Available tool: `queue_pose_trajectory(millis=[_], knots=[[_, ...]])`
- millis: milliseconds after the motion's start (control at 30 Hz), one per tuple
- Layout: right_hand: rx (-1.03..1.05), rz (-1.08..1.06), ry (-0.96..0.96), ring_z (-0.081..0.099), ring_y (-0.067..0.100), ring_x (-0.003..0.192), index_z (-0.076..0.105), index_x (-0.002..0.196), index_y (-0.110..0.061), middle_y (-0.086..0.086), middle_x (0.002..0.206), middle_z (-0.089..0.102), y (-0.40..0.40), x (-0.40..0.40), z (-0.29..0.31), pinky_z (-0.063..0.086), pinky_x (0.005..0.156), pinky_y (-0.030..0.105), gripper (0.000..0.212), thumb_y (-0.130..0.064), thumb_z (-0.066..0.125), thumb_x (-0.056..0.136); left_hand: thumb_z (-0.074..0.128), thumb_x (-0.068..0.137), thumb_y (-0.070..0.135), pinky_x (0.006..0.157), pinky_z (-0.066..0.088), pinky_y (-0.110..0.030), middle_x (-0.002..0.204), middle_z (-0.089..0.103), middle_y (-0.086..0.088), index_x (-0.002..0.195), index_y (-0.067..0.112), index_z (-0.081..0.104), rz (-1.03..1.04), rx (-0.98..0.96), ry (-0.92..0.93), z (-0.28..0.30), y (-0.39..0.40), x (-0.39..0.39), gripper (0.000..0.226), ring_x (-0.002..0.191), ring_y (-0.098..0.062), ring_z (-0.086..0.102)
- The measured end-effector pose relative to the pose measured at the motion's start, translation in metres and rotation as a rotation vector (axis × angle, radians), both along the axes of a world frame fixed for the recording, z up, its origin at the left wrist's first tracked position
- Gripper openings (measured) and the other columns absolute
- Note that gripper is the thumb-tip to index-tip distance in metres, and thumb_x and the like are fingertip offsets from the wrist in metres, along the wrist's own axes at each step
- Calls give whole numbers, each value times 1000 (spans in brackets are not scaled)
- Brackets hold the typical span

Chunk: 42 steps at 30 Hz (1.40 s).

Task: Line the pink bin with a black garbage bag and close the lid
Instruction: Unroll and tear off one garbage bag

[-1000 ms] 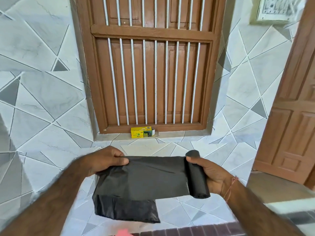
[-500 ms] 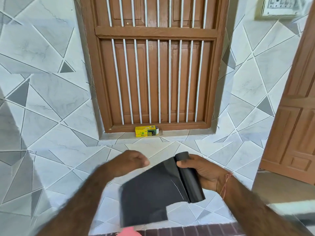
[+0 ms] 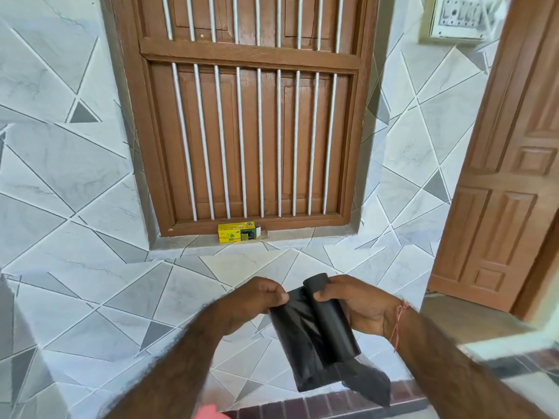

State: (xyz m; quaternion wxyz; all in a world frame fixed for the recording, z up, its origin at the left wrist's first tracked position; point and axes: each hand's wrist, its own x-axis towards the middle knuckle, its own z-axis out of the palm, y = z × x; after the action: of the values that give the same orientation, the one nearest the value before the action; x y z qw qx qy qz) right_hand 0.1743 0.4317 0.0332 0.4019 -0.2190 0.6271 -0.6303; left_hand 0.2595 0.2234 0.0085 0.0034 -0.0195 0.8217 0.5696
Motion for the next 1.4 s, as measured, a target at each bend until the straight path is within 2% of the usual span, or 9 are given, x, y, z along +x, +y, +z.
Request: queue_pose_trajectory(millis=[133,333,467,567,733,900,1033,1200,1400], knots=[[80,-126,158,70,30,80,69,96,4,20,90,72,-6,1,-9,57,74,37,27,-7,79,74,58,91,25,70,42,-24,74,60,3,71,20,66,68,-198,41,-1,7,-4,22,73,-9,55],[125,-151,214,70,38,95,70,102,-4,20,99,74,-15,1,-17,55,90,52,57,-23,90,52,66,85,12,58,44,-13,66,66,8,75,18,70,75,-201,66,1,6,-2,13,61,1,58],[39,-163,237,71,32,89,70,99,-5,18,94,74,-19,2,-23,56,88,48,38,-11,83,64,65,86,15,52,37,-15,61,58,4,67,17,68,109,-275,76,3,6,-1,20,56,-4,50],[-30,-214,284,71,31,86,69,97,-3,19,94,74,-24,5,-25,58,84,44,32,-8,80,68,61,90,17,54,35,-20,66,54,-2,68,13,67,130,-279,79,2,8,0,23,60,-9,46],[-15,-317,164,71,32,87,69,96,-9,14,94,75,-30,7,-26,55,90,48,46,-43,79,66,56,93,16,52,37,-17,69,53,-6,72,11,63,152,-258,126,0,18,2,22,60,-11,46],[-85,-96,-105,61,29,87,64,99,-9,15,94,67,-20,9,-20,49,87,38,25,-19,63,76,61,90,17,55,45,-23,70,62,-8,75,7,69,218,-260,129,0,13,6,19,62,-15,56],[-71,-61,-37,62,30,95,63,112,-1,19,103,68,-18,12,-20,49,95,44,44,-23,68,74,66,87,18,63,46,-28,79,69,-14,81,5,73,202,-271,96,6,7,9,16,68,-15,60],[-118,-23,-32,64,32,96,66,109,-6,19,107,69,-12,11,-23,49,96,46,39,-30,69,79,71,83,31,52,40,-24,74,64,-14,86,1,70,137,-250,-46,12,-3,18,30,65,-18,55],[-57,-76,123,65,36,102,62,115,-9,19,111,69,-22,17,-25,49,100,51,48,-34,71,75,66,85,37,66,43,-28,87,69,-14,89,7,70,179,-303,-31,7,3,16,30,72,-15,59]])
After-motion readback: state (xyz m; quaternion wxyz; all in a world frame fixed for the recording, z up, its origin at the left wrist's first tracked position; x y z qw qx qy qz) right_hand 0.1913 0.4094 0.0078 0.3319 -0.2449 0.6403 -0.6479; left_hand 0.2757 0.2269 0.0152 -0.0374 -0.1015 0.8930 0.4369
